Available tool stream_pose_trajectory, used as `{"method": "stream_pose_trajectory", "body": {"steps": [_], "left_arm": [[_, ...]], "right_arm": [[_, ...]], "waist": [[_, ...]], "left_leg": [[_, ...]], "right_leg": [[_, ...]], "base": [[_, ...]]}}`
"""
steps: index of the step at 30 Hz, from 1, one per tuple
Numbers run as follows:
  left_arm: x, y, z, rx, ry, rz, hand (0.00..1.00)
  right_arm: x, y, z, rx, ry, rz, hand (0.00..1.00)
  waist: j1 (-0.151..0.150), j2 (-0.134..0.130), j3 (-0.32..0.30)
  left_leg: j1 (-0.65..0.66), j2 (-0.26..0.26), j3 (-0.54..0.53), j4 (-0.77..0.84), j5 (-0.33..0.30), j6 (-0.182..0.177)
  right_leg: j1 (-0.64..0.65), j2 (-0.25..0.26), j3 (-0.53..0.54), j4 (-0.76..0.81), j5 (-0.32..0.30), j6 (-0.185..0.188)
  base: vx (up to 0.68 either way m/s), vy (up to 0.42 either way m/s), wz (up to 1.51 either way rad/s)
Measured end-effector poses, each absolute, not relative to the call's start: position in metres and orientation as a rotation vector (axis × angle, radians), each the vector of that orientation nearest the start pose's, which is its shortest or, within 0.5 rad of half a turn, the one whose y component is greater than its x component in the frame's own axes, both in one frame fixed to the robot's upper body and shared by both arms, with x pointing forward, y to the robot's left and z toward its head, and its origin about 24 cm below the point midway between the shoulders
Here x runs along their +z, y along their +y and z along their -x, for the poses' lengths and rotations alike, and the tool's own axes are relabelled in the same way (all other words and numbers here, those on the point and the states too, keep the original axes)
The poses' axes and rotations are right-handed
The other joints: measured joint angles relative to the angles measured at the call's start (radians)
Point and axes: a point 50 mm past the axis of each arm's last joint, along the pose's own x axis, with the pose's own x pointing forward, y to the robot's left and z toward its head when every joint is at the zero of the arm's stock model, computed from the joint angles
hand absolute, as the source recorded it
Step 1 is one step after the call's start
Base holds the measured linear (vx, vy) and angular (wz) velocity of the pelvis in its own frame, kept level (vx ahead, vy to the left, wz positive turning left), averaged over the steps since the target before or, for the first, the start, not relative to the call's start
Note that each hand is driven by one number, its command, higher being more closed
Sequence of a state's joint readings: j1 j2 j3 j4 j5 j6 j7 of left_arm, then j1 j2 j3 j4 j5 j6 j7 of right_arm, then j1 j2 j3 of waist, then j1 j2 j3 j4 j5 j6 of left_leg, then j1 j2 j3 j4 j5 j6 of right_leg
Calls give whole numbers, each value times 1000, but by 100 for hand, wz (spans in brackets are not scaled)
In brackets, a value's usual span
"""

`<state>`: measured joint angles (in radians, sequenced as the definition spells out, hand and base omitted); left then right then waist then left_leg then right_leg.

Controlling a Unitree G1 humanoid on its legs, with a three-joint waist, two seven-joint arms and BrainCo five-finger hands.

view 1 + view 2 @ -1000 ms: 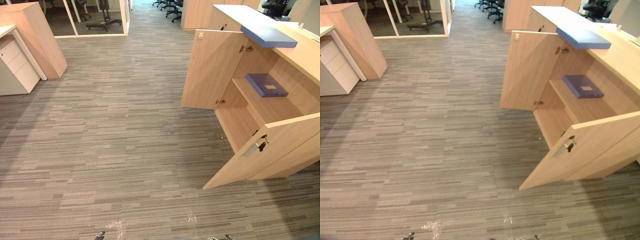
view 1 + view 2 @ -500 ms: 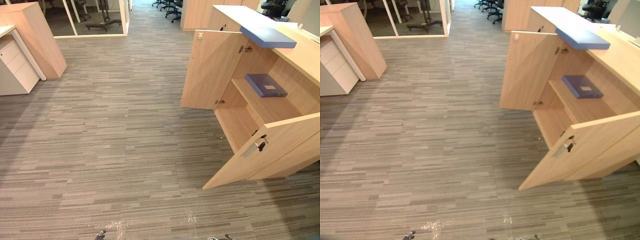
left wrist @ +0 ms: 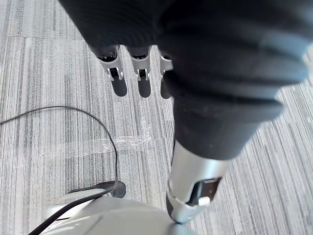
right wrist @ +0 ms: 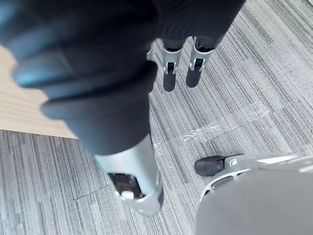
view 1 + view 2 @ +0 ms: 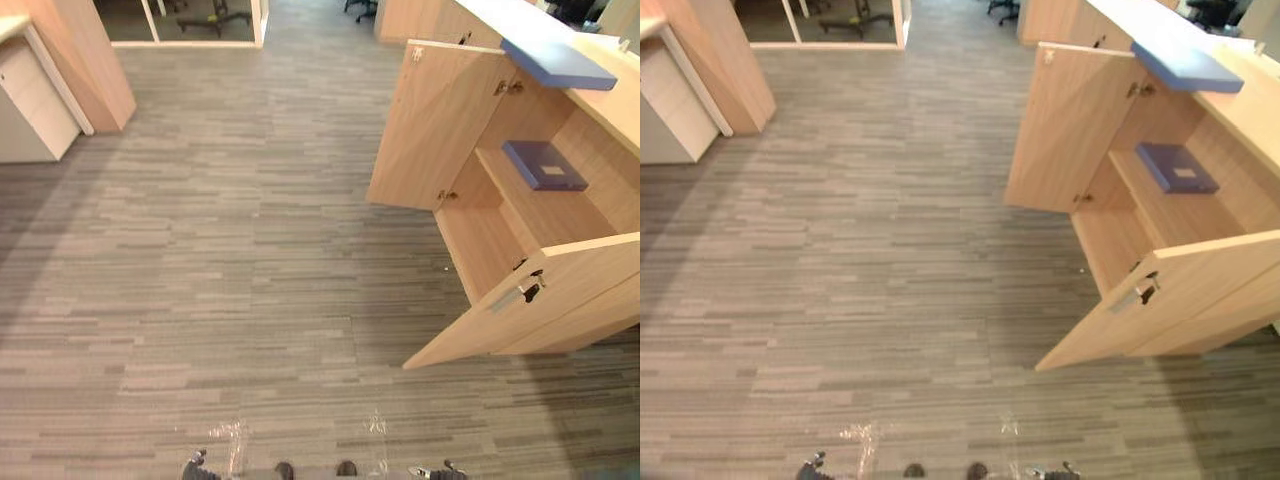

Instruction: Walk over to the cabinet, pick up the folder, carry it to the office cabinet, place the folder inside the office cabinet, then close the office cabinet door

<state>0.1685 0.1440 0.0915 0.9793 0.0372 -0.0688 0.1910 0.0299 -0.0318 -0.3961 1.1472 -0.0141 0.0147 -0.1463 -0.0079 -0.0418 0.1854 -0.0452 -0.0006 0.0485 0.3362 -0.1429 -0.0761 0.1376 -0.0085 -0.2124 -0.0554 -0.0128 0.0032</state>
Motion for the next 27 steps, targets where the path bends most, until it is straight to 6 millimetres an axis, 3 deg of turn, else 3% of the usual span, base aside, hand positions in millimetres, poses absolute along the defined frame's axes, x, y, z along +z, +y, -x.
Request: {"method": "stream_pose_trajectory", "body": {"steps": [1,2,3,4,6,8,9,10,11,12,14,16,18,21,22,24,25,27], "left_arm": [[-152,230,-78,365,1051,-190,0],[-152,230,-77,437,1036,-112,0],[-151,231,-75,503,1022,-42,0],[-151,230,-73,538,1019,-9,0],[-151,230,-73,554,1012,5,0],[-151,229,-73,549,1011,4,0],[-151,227,-73,543,1015,1,0],[-151,227,-72,540,1016,-2,0],[-152,225,-72,525,1020,-13,0],[-153,222,-72,508,1026,-23,0],[-153,221,-70,492,1035,-43,0],[-153,221,-73,453,1034,-85,0],[-153,220,-73,417,1039,-119,0],[-155,214,-73,373,1049,-132,0],[-155,211,-75,348,1045,-138,0],[-154,209,-80,326,1032,-144,0],[-154,209,-83,316,1030,-149,0],[-153,206,-89,291,1013,-158,0]], "right_arm": [[-166,-208,-82,-507,1182,-109,0],[-166,-208,-83,-511,1172,-112,0],[-165,-210,-85,-522,1160,-115,0],[-165,-210,-84,-532,1158,-122,0],[-165,-211,-81,-546,1162,-127,0],[-164,-212,-82,-552,1159,-130,0],[-164,-213,-81,-555,1160,-129,0],[-165,-213,-80,-555,1161,-128,0],[-165,-216,-77,-562,1166,-122,0],[-165,-220,-72,-569,1175,-112,0],[-165,-222,-69,-569,1188,-109,0],[-165,-221,-71,-556,1186,-113,0],[-166,-220,-71,-541,1192,-106,0],[-166,-225,-67,-576,1197,-134,0],[-165,-227,-70,-575,1189,-134,0],[-162,-229,-82,-573,1151,-128,0],[-160,-229,-89,-568,1129,-123,0],[-157,-224,-104,-562,1087,-132,0]], "waist": [[2,2,9],[5,10,16],[11,19,26],[22,21,30],[29,18,31],[30,22,26],[29,26,23],[30,27,23],[27,39,15],[30,54,-4],[36,51,-23],[33,50,-61],[36,49,-84],[34,65,-129],[25,66,-140],[4,69,-139],[-6,66,-131],[-17,75,-80]], "left_leg": [[-40,14,20,91,-14,-13],[-130,59,80,283,-21,-12],[-204,117,138,441,-31,22],[-234,149,162,487,-59,53],[-267,164,155,410,-73,47],[-256,151,135,190,-55,28],[-236,128,109,0,-1,22],[-228,122,109,-61,19,16],[-213,111,108,-185,89,-5],[-203,92,128,-206,177,-12],[-198,52,186,-178,217,29],[-184,-4,219,-168,171,95],[-150,-46,239,-175,151,116],[-57,-115,249,-210,109,159],[-18,-141,241,-223,94,171],[44,-165,237,-238,72,195],[77,-166,227,-247,66,199],[174,-131,213,-256,56,180]], "right_leg": [[3,5,-2,6,-10,-13],[8,17,-4,19,-24,-34],[22,28,0,30,-31,-44],[25,28,4,42,-40,-44],[23,14,22,51,-51,-36],[16,-14,38,54,-61,-21],[17,-51,53,58,-75,2],[18,-66,55,60,-80,11],[21,-102,63,68,-98,42],[21,-139,71,75,-120,77],[33,-204,77,84,-128,102],[20,-267,74,132,-114,112],[21,-306,79,144,-88,142],[-44,-388,97,379,-85,142],[-120,-430,100,563,-66,112],[-225,-493,73,827,3,-10],[-266,-506,49,943,-1,-8],[-306,-463,-58,1038,-90,20]], "base": [[-133,-22,4],[-105,-30,-7],[-20,-23,-15],[11,-20,-19],[55,32,-18],[160,166,-24],[238,237,-19],[310,322,-19],[282,320,-13],[306,352,-17],[377,388,-32],[490,379,-25],[401,274,-20],[385,266,-17],[362,234,-12],[357,194,1],[317,110,17],[277,51,6]]}}
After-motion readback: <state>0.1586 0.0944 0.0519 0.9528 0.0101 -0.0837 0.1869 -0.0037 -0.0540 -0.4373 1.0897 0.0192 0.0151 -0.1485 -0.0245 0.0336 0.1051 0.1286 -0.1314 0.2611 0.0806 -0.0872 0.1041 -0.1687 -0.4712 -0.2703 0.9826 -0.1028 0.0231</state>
